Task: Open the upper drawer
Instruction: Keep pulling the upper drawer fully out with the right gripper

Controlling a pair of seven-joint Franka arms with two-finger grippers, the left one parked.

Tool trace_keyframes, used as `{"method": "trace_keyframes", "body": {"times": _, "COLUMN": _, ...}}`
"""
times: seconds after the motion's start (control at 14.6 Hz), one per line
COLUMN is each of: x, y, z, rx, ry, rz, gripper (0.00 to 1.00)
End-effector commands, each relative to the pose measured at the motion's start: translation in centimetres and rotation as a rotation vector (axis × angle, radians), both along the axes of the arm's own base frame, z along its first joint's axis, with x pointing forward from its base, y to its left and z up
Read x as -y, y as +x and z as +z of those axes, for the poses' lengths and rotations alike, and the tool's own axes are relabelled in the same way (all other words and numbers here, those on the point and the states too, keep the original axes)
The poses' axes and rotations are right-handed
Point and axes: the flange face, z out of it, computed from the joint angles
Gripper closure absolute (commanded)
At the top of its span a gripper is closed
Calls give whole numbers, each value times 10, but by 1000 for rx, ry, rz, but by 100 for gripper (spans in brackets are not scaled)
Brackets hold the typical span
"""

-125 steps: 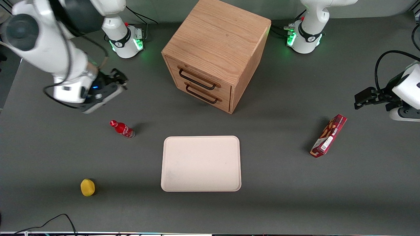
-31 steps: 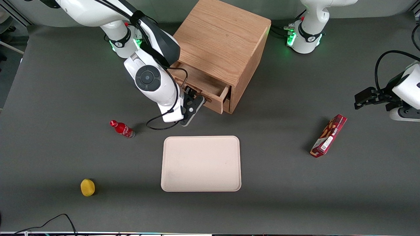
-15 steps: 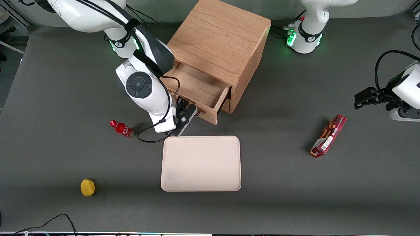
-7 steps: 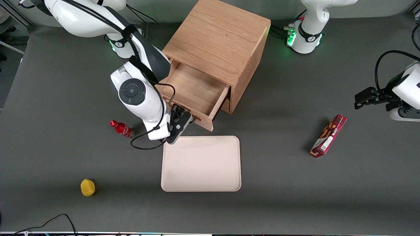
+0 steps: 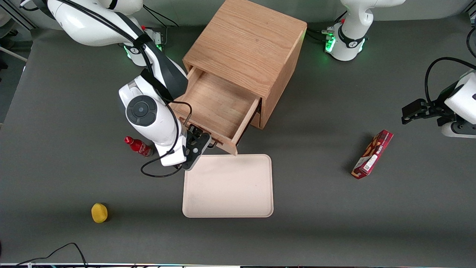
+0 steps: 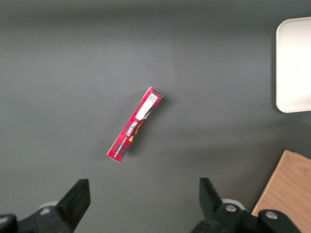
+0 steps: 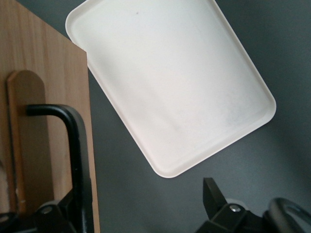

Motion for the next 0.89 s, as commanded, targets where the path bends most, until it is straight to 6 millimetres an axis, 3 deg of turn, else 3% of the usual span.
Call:
{"method": "trace_keyframes", "body": {"times": 0.0, "x": 5, "y": 13, "z": -5, "rx": 11, "ry": -18, "rz": 48, "gripper": 0}}
{"method": "trace_keyframes", "body": {"times": 0.82, "x": 38, "y": 39, "z": -4, "rx": 42, "ry": -39, "rz": 116, "gripper": 0}}
